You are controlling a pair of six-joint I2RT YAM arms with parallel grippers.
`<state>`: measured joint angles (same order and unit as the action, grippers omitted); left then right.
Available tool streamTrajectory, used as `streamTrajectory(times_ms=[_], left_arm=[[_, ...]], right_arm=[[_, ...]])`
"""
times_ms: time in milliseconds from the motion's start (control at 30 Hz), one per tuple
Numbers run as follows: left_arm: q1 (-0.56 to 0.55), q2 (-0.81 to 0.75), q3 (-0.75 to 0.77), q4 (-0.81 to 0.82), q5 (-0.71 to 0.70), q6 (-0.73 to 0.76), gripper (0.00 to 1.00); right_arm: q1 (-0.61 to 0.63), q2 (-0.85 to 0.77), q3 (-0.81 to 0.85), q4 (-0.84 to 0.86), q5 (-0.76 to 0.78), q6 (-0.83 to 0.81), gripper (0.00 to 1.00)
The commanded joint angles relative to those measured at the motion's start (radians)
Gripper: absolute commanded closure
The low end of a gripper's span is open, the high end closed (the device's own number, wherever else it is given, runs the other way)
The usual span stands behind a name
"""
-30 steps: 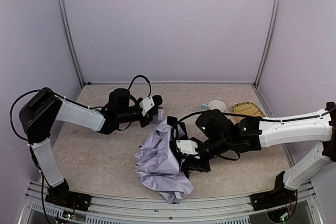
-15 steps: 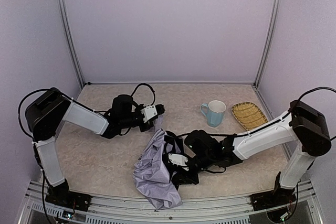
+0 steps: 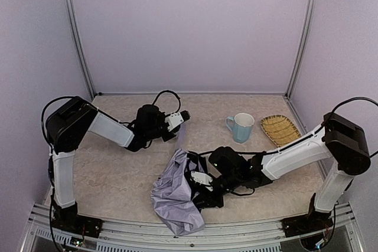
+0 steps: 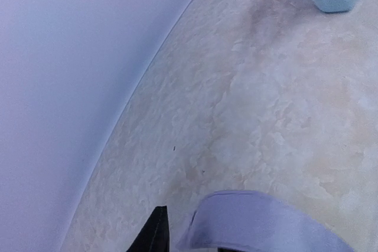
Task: Put away the umbrella
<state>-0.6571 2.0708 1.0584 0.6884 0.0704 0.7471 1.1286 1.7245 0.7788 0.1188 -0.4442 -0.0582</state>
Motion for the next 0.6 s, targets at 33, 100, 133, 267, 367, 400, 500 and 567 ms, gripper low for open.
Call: streamTrajectory(times_ms=[33, 100, 133, 267, 367, 400, 500, 567], left_arm=[[0.027, 0.002, 0.036, -0.043, -0.163, -0.076, 0.51], [0.049, -0.002, 0.068, -0.058, -0.215, -0.145, 0.42], [0.066, -0.005, 0.089, -0.073, -0.24, -0.178, 0.36], [0.098, -0.071, 0.094, -0.079, -0.325, -0.289, 0.26], [0.076, -0.222, -0.015, -0.057, -0.298, -0.316, 0.23], [0.054, -0.311, -0.071, -0.044, -0.296, -0.321, 0.23], [-0.055, -0.525, -0.217, -0.092, -0.303, -0.343, 0.25], [-0.159, -0.658, -0.305, -0.176, -0.252, -0.362, 0.26]], right_arm=[[-0.042, 0.035, -0.025, -0.098, -0.118, 0.089, 1.0], [-0.055, 0.048, -0.023, -0.09, -0.14, 0.104, 1.0], [-0.064, 0.055, -0.021, -0.089, -0.149, 0.11, 1.0], [-0.09, 0.081, -0.011, -0.091, -0.195, 0.147, 1.0], [-0.117, 0.096, 0.0, -0.095, -0.24, 0.181, 1.0], [-0.125, 0.1, 0.006, -0.1, -0.252, 0.193, 1.0], [-0.15, 0.122, 0.035, -0.126, -0.272, 0.226, 1.0], [-0.156, 0.144, 0.066, -0.155, -0.275, 0.234, 1.0]])
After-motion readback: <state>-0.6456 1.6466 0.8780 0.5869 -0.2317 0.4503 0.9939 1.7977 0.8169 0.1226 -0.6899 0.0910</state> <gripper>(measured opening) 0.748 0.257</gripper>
